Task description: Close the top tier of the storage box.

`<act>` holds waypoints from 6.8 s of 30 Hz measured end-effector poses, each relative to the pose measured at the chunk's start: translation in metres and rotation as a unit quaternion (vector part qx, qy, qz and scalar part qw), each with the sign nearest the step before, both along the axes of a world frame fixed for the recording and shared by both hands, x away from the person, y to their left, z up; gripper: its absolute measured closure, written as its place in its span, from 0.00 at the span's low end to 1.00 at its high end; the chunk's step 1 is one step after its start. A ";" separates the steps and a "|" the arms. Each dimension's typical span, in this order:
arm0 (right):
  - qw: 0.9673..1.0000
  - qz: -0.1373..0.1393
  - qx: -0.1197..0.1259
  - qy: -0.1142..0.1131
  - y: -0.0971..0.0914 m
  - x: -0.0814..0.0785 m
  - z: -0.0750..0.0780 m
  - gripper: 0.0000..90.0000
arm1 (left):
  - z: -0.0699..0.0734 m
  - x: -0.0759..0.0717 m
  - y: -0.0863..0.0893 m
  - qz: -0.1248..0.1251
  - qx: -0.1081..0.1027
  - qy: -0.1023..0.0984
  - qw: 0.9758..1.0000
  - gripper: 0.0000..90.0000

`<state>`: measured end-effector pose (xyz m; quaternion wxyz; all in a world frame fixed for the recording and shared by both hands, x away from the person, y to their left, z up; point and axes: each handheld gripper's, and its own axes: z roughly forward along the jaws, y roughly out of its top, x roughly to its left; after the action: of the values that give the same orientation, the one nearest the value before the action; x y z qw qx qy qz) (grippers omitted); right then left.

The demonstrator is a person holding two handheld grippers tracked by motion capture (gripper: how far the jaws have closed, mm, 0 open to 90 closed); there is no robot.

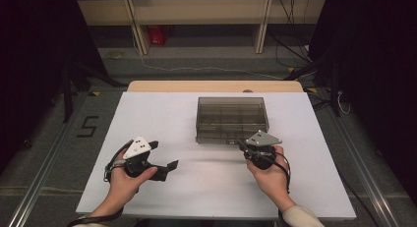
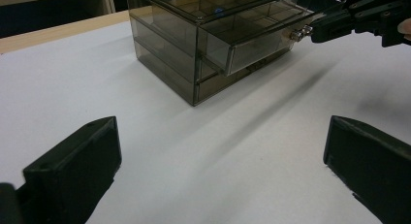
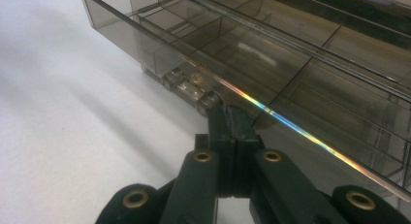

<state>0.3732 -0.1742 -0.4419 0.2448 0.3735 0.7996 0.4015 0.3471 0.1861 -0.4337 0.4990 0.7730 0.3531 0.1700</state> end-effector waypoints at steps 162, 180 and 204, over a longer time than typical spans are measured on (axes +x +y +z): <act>0.997 -0.016 0.064 -0.038 -0.049 -0.016 0.015 0.31 | -0.003 0.000 0.004 0.004 -0.001 0.005 1.000 0.00; 0.996 -0.023 0.077 -0.034 -0.062 -0.031 0.015 0.25 | -0.002 -0.001 0.006 0.006 -0.001 0.005 1.000 0.00; 0.995 -0.025 0.095 -0.027 -0.080 -0.057 0.016 0.18 | -0.002 -0.003 0.007 0.006 -0.003 0.004 1.000 0.00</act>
<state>0.3158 -0.2539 -0.4257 0.2401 0.4039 0.7415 0.4789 0.3441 0.1930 -0.4355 0.4990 0.7699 0.3601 0.1693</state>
